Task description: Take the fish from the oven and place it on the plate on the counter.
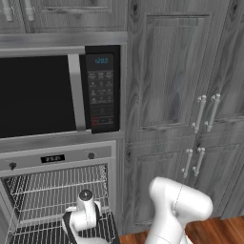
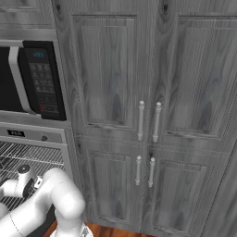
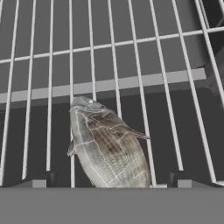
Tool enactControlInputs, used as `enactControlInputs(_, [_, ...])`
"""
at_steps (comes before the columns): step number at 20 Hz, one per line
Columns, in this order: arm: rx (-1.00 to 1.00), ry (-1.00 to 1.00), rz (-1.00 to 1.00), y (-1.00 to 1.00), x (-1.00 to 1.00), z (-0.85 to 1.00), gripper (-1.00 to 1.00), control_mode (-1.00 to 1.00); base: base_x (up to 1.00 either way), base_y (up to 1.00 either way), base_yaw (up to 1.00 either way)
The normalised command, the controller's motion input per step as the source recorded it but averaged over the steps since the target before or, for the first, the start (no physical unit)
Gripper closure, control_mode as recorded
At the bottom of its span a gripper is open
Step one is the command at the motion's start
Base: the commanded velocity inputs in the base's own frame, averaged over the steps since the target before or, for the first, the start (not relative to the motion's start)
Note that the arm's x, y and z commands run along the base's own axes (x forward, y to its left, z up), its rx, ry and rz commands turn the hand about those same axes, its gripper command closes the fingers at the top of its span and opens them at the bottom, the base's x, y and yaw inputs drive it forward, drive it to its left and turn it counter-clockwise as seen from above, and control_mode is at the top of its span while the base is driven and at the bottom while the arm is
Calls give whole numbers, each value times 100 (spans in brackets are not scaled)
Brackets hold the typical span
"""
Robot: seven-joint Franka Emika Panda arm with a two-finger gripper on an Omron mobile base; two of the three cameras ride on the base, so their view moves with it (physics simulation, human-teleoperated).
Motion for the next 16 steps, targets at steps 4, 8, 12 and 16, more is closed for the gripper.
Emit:
enactControlInputs(4, [-1, 1, 0, 0, 15, 0, -100, -100, 0, 0, 0])
enactControlInputs(8, [-4, 0, 0, 0, 2, 0, -100, -100, 0, 0, 0])
enactControlInputs(12, [-6, 2, 3, 0, 0, -2, -100, -100, 0, 0, 0])
enactControlInputs(16, [-6, 0, 2, 0, 0, -12, -100, -100, 0, 0, 0])
